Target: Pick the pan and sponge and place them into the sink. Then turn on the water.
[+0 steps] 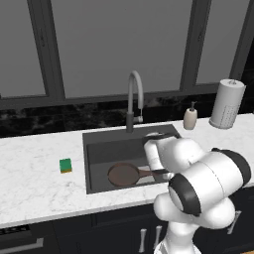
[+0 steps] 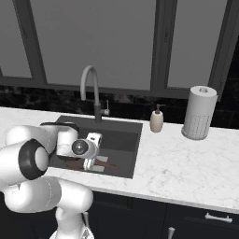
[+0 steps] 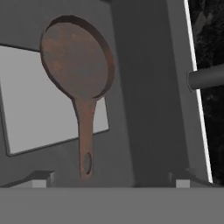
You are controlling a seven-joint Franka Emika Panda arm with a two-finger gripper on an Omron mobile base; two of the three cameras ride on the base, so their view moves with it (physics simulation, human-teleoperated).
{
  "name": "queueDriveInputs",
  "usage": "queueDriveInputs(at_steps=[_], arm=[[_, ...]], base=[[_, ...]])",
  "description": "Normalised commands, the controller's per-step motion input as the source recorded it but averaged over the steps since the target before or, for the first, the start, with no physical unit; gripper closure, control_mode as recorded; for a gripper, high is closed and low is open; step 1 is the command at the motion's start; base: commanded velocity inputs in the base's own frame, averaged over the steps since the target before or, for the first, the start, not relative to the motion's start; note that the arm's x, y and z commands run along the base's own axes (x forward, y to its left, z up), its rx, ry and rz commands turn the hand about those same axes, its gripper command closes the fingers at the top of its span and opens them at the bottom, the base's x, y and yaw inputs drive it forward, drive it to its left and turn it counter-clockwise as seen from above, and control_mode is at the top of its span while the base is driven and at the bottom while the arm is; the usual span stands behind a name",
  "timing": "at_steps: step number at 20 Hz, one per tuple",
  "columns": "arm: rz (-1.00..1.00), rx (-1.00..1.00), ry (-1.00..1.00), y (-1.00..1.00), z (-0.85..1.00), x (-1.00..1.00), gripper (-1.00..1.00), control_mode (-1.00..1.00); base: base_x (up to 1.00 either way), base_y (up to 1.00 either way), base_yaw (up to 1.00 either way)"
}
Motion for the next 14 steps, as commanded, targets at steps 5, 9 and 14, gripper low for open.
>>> queueDriveInputs(at_steps=[5,9,14], arm=[[0.00,0.00,0.02,-0.24,1.00,-0.03,-1.00,-1.00],[0.00,0.00,0.00,-0.29,1.00,-0.05,-1.00,-1.00],[-0.05,0.15,0.07,-0.21,1.00,-0.31,-1.00,-1.00]], base=[[0.00,0.00,0.00],[0.00,0.00,0.00],[0.00,0.00,0.00]])
